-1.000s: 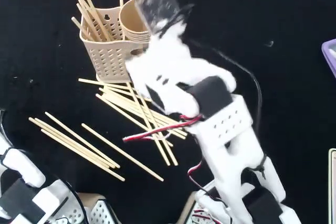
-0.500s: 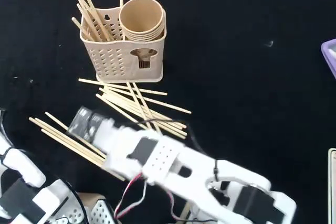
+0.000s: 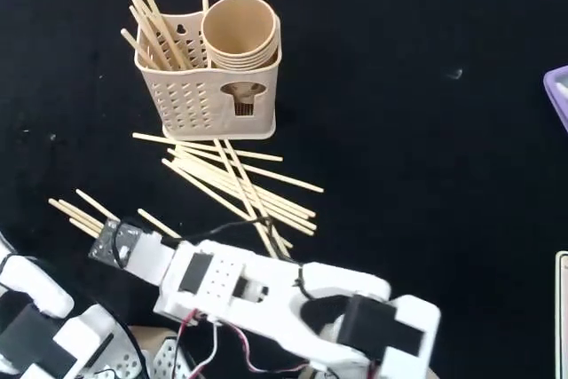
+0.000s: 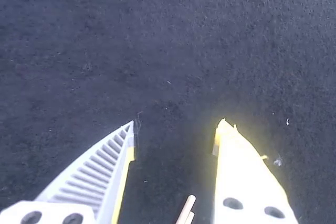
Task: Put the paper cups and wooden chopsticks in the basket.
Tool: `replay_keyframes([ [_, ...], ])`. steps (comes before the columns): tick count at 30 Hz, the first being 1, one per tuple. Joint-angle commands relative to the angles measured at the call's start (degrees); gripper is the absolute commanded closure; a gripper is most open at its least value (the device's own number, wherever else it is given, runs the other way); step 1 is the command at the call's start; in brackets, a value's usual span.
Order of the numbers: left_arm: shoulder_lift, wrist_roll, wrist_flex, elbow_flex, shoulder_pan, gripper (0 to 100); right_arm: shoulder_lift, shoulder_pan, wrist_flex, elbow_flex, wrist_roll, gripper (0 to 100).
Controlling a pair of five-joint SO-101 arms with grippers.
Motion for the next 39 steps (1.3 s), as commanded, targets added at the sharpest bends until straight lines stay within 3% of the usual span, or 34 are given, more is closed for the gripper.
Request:
replay_keyframes([
  [1,-1.6,0.3,-1.0,-1.2,-0.5,76,2.2,1.0,-0.7,-4.3,-0.4,85.8],
  [5,-1.5,0.3,-1.0,-1.2,-0.4,76,2.2,4.9,0.7,-4.7,2.3,99.2],
  [15,-1.5,0.1,-1.0,-1.2,0.7,76,-12.3,20.4,15.6,-2.9,14.6,98.8],
  [25,-1.5,0.1,-1.0,-1.1,0.8,76,-20.2,30.3,15.3,6.6,23.7,98.7],
  [31,-1.5,0.1,-1.0,-1.1,0.8,76,-17.8,31.1,9.3,11.5,24.2,98.0],
  [37,-1.5,0.1,-1.0,-1.1,0.8,76,-14.4,28.2,8.7,5.8,17.8,81.2],
  [39,-1.5,0.1,-1.0,-1.1,0.8,76,-12.9,25.3,8.4,3.9,17.8,80.5],
])
